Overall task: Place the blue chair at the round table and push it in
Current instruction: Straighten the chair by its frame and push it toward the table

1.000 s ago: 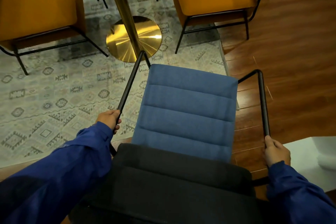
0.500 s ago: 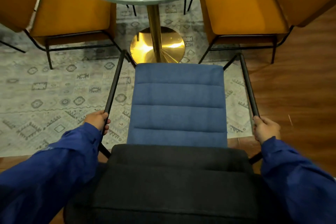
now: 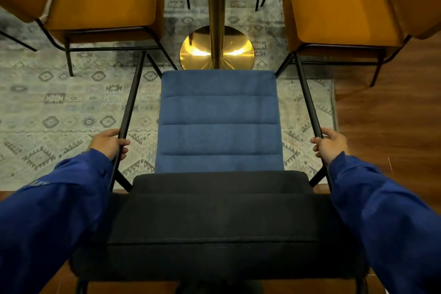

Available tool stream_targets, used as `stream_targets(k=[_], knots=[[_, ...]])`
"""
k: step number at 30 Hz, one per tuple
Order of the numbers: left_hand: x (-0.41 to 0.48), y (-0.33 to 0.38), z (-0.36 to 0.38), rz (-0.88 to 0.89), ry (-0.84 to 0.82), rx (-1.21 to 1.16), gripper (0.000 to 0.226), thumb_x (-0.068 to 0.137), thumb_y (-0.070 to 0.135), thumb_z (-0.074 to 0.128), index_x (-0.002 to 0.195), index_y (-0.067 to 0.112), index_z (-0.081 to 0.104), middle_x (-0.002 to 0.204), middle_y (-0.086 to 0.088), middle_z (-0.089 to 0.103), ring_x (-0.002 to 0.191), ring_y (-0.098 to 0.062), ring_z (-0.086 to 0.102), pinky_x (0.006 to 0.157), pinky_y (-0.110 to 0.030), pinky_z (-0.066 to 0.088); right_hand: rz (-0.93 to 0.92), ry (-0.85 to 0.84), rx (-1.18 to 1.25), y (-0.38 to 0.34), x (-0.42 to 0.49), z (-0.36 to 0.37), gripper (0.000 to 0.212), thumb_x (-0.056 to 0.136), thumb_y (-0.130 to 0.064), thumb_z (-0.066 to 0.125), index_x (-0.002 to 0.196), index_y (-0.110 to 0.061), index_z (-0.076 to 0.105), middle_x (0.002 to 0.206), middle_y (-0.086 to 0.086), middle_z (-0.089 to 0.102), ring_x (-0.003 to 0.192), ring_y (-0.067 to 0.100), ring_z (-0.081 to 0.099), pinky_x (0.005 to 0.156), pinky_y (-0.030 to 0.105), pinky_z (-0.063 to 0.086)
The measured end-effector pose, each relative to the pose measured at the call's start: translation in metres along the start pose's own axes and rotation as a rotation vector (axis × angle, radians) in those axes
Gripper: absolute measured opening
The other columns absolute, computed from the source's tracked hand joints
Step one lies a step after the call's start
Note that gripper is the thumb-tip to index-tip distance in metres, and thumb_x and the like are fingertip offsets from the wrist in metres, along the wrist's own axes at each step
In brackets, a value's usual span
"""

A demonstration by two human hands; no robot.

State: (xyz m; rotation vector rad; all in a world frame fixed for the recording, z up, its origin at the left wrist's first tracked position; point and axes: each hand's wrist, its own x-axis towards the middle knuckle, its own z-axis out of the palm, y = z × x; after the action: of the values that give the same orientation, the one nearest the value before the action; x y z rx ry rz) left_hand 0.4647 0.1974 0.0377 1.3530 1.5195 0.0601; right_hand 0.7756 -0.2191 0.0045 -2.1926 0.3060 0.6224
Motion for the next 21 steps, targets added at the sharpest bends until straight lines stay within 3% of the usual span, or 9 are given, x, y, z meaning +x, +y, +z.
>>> stream_targets(k=[2, 4, 6, 8, 13, 18, 21], knots=[[0.001, -0.004, -0.002, -0.009, -0.004, 0.037, 0.048, 0.09, -0.007, 0.039, 0.136, 0.006, 0.039, 0.073, -0.01, 0.053, 0.057, -0.021, 0.045, 0.035, -0.015, 0.042, -0.011, -0.024, -0.066, 0.001, -0.003, -0.001, 0.054, 0.089, 0.005, 0.047, 0.141, -0.011, 0.041, 0.084, 0.001, 0.062, 0.064, 0.017, 0.053, 0.058, 0.031, 0.045], [-0.002, -0.004, -0.002, 0.028, -0.018, 0.148, 0.048, 0.09, -0.003, 0.046, 0.136, 0.006, 0.042, 0.085, -0.015, 0.06, 0.063, -0.025, 0.054, 0.052, -0.028, 0.051, -0.045, -0.059, -0.187, -0.003, -0.009, -0.003, 0.056, 0.088, 0.005, 0.046, 0.142, -0.013, 0.041, 0.099, 0.01, 0.064, 0.079, 0.027, 0.058, 0.07, 0.043, 0.051], [-0.011, 0.0, -0.005, 0.133, 0.009, 0.427, 0.049, 0.089, 0.008, 0.055, 0.136, 0.006, 0.043, 0.11, -0.023, 0.063, 0.088, -0.039, 0.062, 0.08, -0.042, 0.051, -0.111, -0.047, -0.392, -0.011, -0.022, -0.008, 0.056, 0.088, 0.002, 0.045, 0.142, -0.012, 0.04, 0.123, 0.021, 0.058, 0.1, 0.039, 0.058, 0.086, 0.049, 0.05], [-0.032, 0.008, -0.006, 0.277, 0.043, 0.71, 0.05, 0.085, 0.02, 0.061, 0.132, 0.005, 0.049, 0.125, -0.025, 0.058, 0.111, -0.042, 0.056, 0.095, -0.045, 0.045, -0.186, -0.058, -0.552, -0.02, -0.045, -0.012, 0.057, 0.088, 0.001, 0.044, 0.142, -0.013, 0.04, 0.139, 0.022, 0.046, 0.116, 0.043, 0.052, 0.095, 0.045, 0.047], [-0.124, 0.018, 0.016, 0.623, -0.121, 0.759, 0.031, 0.084, 0.022, 0.063, 0.113, 0.01, 0.064, 0.124, -0.019, 0.058, 0.117, -0.034, 0.052, 0.102, -0.041, 0.039, -0.38, -0.195, -0.614, -0.025, -0.127, -0.023, 0.052, 0.088, 0.003, 0.042, 0.134, -0.019, 0.049, 0.145, 0.011, 0.042, 0.126, 0.032, 0.046, 0.096, 0.031, 0.038], [-0.222, -0.003, 0.043, 0.806, -0.284, 0.697, 0.015, 0.082, 0.021, 0.065, 0.09, 0.009, 0.07, 0.095, -0.016, 0.067, 0.09, -0.029, 0.063, 0.086, -0.031, 0.045, -0.547, -0.366, -0.549, -0.014, -0.209, -0.026, 0.039, 0.091, -0.002, 0.046, 0.126, -0.015, 0.057, 0.134, 0.012, 0.051, 0.122, 0.029, 0.05, 0.105, 0.032, 0.037], [-0.265, -0.026, 0.052, 0.809, -0.422, 0.731, 0.015, 0.08, 0.025, 0.068, 0.085, 0.011, 0.071, 0.086, -0.01, 0.072, 0.081, -0.023, 0.065, 0.081, -0.029, 0.049, -0.681, -0.419, -0.549, 0.003, -0.255, -0.028, 0.036, 0.088, -0.002, 0.049, 0.121, -0.011, 0.061, 0.125, 0.014, 0.058, 0.119, 0.03, 0.05, 0.104, 0.029, 0.032]])
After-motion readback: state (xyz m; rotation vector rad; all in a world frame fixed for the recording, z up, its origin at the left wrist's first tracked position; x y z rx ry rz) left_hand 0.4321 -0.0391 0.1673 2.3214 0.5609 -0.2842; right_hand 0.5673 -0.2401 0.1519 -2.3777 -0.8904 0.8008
